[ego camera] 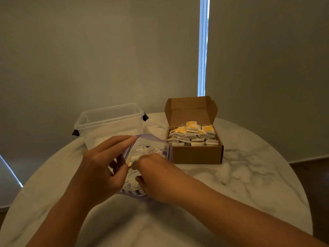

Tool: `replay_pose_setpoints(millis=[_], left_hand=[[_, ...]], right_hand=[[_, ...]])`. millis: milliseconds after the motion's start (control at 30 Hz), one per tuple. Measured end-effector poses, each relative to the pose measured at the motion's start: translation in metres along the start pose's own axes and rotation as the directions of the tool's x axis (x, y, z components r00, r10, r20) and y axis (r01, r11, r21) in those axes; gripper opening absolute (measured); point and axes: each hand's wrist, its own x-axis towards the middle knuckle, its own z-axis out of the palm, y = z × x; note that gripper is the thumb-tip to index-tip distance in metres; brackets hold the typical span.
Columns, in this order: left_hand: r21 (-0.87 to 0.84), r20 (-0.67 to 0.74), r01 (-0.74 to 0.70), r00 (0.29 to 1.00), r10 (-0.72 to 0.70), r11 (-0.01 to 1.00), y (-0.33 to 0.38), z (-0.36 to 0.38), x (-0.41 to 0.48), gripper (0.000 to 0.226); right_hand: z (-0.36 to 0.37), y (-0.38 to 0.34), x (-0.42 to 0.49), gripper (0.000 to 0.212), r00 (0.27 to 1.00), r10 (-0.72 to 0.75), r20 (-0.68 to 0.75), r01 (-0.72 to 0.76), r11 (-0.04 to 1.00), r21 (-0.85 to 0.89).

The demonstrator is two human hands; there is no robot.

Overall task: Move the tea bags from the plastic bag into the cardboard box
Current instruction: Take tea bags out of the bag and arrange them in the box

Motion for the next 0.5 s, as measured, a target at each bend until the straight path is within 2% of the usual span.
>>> replay_pose_setpoints(millis=[133,233,400,500], left_hand=[[-0.01,0.002,-0.009,1.0,0.009,1.0,0.002,0.001,-0.001,0.047],[-0.018,0.003,-0.012,1.0,0.012,1.0,0.002,0.0,0.0,0.046],[-0.02,0.003,-0.008,1.0,0.009,1.0,0.001,-0.001,0.0,0.046],[-0.023,-0.001,0.002,1.0,-0.002,1.0,0.002,0.0,-0.001,0.046]], right_hand=[[0.024,0.005,0.04,0.036,0.97,0.05,0.237,-0.003,0.98,-0.197],[0.035,0.009,0.056,0.054,0.949,0.1,0.299,-0.014,0.961,-0.275],[0.042,0.011,0.051,0.059,0.945,0.118,0.304,-0.037,0.965,-0.26],[0.051,0.017,0.05,0.047,0.97,0.087,0.225,-0.032,0.971,-0.238]])
